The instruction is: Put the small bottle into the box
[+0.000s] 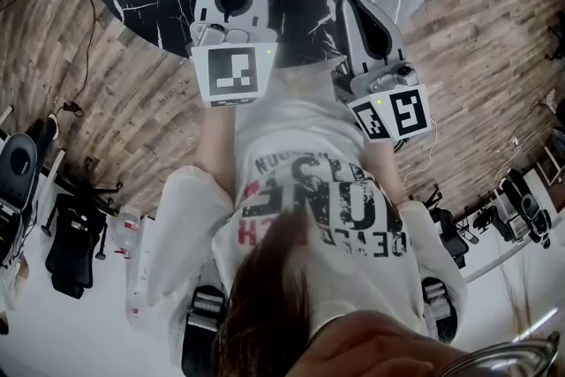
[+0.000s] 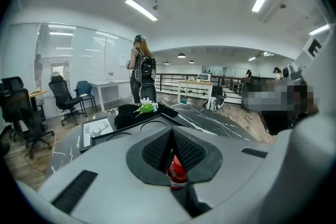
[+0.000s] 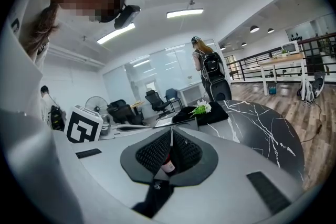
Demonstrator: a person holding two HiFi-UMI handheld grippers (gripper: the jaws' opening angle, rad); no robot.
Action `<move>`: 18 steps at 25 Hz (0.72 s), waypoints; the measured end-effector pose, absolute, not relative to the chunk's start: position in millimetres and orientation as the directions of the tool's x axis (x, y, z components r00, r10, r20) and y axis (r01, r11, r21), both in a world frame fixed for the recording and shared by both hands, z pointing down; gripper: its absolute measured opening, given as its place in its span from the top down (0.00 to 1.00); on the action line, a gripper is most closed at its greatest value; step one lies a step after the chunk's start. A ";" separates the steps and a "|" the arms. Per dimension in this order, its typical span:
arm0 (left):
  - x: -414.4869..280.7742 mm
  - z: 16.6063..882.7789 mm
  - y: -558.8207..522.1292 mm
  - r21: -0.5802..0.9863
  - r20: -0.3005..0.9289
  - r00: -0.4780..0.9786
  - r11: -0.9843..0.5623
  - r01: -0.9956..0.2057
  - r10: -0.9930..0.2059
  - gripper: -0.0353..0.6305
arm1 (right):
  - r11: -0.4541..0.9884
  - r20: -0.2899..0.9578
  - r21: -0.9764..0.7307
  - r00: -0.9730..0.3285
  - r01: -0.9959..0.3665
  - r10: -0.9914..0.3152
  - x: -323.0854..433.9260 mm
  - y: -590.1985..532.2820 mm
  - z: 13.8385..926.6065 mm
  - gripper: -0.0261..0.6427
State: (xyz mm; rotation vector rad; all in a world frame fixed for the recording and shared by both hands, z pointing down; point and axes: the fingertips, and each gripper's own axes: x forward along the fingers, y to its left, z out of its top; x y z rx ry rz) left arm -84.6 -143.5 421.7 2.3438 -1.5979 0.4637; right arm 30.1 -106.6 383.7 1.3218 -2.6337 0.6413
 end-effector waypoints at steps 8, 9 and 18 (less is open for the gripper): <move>-90.6 397.4 -151.3 0.028 0.364 0.286 -0.297 -0.955 -0.886 0.94 | 0.577 0.263 -0.308 -0.651 -0.756 -0.712 33.3 -118.2 369.5 0.95; -91.7 393.2 -152.6 0.021 0.357 0.275 -0.286 -0.958 -0.893 0.94 | 0.584 0.260 -0.307 -0.656 -0.752 -0.708 34.2 -120.0 367.4 0.95; -101.2 350.2 -157.2 -0.007 0.290 0.172 -0.182 -0.983 -0.941 0.94 | 0.641 0.226 -0.282 -0.699 -0.714 -0.679 42.3 -138.9 343.8 0.95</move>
